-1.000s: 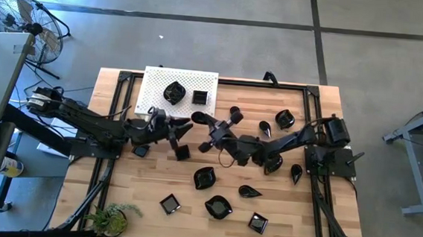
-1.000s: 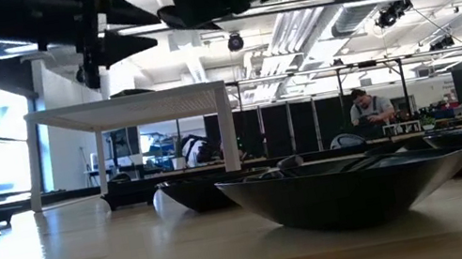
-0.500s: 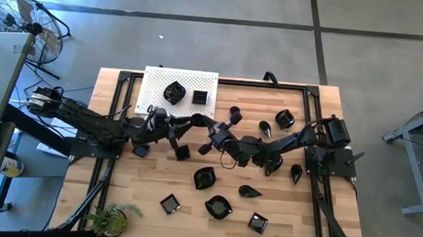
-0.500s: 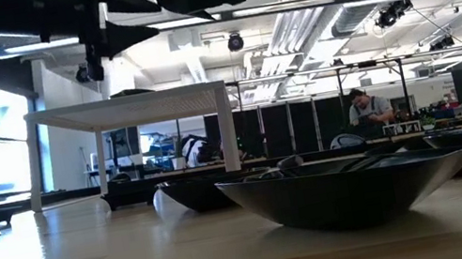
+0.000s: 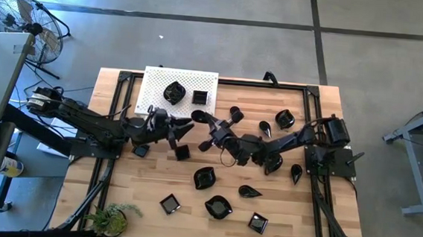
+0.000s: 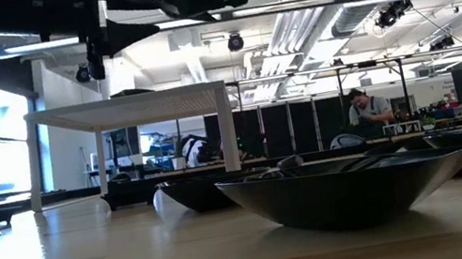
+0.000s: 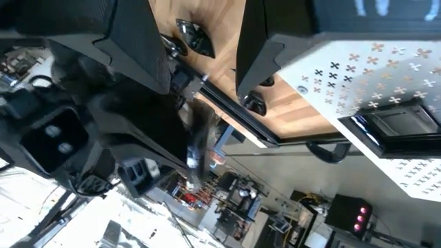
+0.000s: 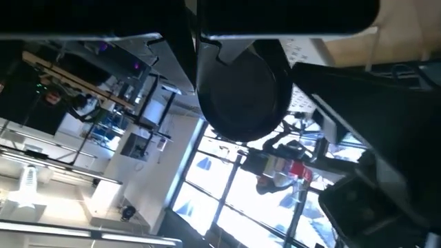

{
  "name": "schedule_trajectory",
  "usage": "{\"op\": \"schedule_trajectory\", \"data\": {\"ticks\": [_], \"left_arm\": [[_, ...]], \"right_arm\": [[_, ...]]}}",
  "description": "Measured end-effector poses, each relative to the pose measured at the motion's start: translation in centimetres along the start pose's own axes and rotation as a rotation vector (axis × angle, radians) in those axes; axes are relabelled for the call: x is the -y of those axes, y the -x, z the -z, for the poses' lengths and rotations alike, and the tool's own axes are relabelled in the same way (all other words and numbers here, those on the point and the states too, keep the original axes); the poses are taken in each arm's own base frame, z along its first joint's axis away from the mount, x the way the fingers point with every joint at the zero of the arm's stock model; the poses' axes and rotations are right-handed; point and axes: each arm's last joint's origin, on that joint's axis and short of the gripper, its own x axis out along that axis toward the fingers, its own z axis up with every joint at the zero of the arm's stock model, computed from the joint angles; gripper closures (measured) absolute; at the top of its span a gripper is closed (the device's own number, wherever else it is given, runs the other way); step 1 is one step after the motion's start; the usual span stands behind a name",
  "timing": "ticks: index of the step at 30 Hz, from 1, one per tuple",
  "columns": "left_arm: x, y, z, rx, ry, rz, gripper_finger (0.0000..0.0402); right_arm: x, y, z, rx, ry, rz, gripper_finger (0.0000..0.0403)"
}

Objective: Pick & Place Mini shaped plates
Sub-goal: Put the teardrop-shaped plate on the shelf

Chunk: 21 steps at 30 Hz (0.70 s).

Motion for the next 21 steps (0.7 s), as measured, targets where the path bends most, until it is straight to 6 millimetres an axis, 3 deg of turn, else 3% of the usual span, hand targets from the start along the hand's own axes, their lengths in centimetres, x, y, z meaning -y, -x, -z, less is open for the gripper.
{"op": "schedule_trajectory", "data": {"ticks": [14,17,21], "left_arm": [[0.04,0.01,-0.24,0.034,0.02,-0.016,0.0238],[0.03,0.01,-0.22,0.032,0.018,-0.017,0.0256],[0.02,0.01,-0.2,0.03,0.016,-0.018,0.0311]], "right_arm": [[-0.36,0.22,-0.22,0.049,-0.011,-0.081,0.0403],[-0.35,0.22,-0.21,0.046,-0.011,-0.077,0.0403],[-0.35,0.22,-0.19,0.044,-0.011,-0.075,0.0403]]}}
